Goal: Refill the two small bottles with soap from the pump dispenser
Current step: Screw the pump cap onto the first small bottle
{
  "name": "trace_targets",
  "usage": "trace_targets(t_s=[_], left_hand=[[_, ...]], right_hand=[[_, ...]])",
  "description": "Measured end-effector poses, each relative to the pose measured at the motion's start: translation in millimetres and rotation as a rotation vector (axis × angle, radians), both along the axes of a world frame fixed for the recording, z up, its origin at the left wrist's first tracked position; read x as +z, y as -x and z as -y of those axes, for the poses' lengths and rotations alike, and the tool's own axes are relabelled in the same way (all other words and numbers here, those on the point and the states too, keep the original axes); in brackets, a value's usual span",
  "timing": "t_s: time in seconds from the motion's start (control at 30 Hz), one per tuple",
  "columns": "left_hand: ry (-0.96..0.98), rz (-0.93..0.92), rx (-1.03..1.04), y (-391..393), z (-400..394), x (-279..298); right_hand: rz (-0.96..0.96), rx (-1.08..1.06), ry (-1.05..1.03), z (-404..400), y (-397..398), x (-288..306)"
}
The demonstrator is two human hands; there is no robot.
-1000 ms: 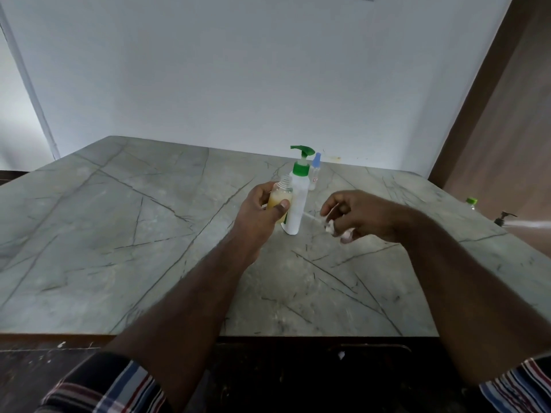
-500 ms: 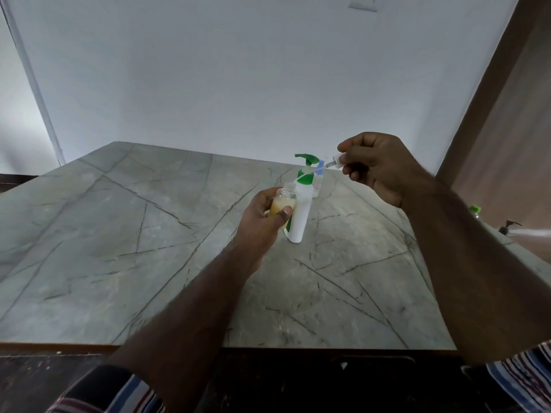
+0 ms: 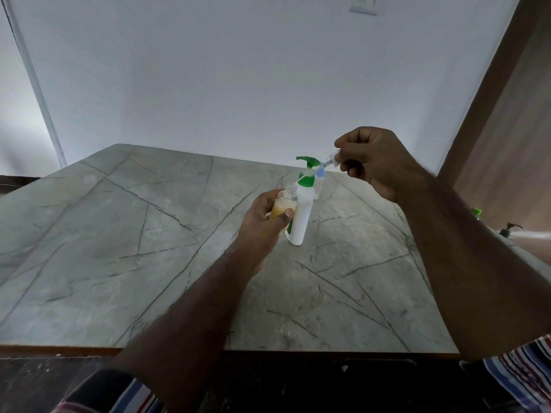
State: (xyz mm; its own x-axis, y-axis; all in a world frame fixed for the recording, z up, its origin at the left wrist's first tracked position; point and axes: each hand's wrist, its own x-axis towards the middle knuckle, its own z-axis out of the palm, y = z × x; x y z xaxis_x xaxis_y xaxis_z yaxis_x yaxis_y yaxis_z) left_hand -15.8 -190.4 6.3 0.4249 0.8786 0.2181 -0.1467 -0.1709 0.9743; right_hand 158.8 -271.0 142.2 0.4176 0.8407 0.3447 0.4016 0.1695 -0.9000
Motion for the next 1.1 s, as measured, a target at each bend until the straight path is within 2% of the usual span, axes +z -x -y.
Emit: trace_targets(t_s=[0.4,0.57,1.1], left_hand=[[-0.065,-0.036,-0.037,-0.2,3.6,1.3],[-0.058,-0.02,-0.04,0.4,4.7,2.6],[-0.059,0.007,-0.04,2.4,5.4,3.6]], right_hand=[[0.36,0.094,0.177,-15.7,26.0,-10.3],[0.472,0.117,0.17,-19.2,34.6,-18.6],[0.462,0.127,0.153,-21.5,39.4,-20.7]])
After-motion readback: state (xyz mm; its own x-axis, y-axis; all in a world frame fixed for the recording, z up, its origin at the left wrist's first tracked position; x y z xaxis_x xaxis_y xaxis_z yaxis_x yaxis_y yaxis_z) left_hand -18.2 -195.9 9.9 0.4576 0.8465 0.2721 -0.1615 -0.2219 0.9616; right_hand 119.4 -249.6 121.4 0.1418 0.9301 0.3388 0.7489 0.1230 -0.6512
